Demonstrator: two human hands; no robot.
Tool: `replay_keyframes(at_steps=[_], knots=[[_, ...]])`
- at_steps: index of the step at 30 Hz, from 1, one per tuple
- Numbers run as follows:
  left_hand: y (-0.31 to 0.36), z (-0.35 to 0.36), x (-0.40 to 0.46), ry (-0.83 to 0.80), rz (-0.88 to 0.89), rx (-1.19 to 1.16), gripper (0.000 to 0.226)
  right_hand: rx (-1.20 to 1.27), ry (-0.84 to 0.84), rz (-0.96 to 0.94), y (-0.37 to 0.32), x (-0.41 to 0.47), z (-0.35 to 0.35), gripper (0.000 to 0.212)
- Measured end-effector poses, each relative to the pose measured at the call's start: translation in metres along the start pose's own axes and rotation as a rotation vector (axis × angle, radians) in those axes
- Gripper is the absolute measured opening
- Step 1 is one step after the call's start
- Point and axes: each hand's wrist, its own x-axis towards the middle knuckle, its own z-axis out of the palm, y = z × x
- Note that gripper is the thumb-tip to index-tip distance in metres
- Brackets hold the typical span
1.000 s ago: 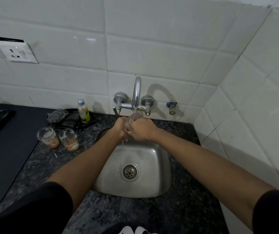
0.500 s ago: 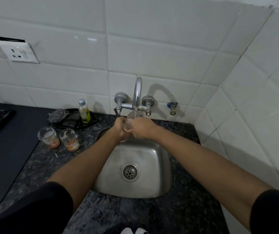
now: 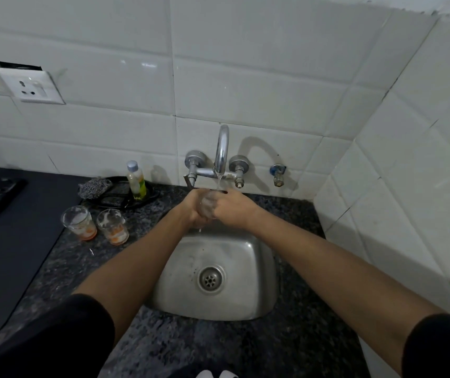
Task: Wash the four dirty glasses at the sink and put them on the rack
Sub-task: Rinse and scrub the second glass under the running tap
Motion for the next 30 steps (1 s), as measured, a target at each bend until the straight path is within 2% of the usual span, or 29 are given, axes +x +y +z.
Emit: replay_keyframes(at_steps=[1,2,5,6,9,11,13,17,21,24,27,28,30], knots=[[0.000,-0.001,-0.001,-0.018,-0.009,0.024,0.026,-0.052,0.005,-0.009,0.001,0.000,0.003,0.031],[0.000,0.001,-0.001,-0.022,0.002,0.010,0.028,0.012,0.010,0.040,-0.001,0.000,0.007,0.033],[-0.002,0.012,-0.008,-0.025,0.076,-0.049,0.037,0.443,0.022,0.234,-0.017,0.002,0.004,0.034],[-0.003,0.012,-0.008,-0.006,0.095,-0.066,0.039,0.479,0.026,0.239,-0.018,0.003,0.004,0.033],[-0.004,0.007,-0.011,0.011,0.050,-0.099,0.041,0.359,0.018,0.192,-0.015,-0.001,-0.001,0.032],[-0.003,0.005,-0.012,-0.011,0.012,-0.034,0.033,0.262,0.080,0.139,-0.010,-0.004,0.000,0.032],[-0.003,0.004,-0.012,-0.039,0.036,0.003,0.025,0.222,0.064,0.143,-0.009,-0.007,0.007,0.034],[-0.007,-0.007,0.008,-0.056,0.103,-0.052,0.032,0.743,0.034,0.293,-0.021,-0.005,0.006,0.032],[-0.009,-0.004,-0.006,-0.015,0.117,-0.062,0.043,1.243,-0.008,0.371,-0.032,-0.003,-0.002,0.044],[-0.012,-0.002,-0.010,0.019,0.176,-0.118,0.045,1.341,0.165,0.474,-0.031,-0.006,0.000,0.032],[-0.014,-0.007,-0.002,0.150,0.275,-0.154,0.052,1.216,0.440,0.643,-0.024,-0.014,0.013,0.046],[-0.017,-0.006,-0.002,0.206,0.293,-0.162,0.055,1.152,0.496,0.702,-0.021,-0.017,0.017,0.049],[-0.023,-0.001,-0.003,0.314,0.381,-0.173,0.043,1.072,0.531,0.797,-0.019,-0.023,0.027,0.049]])
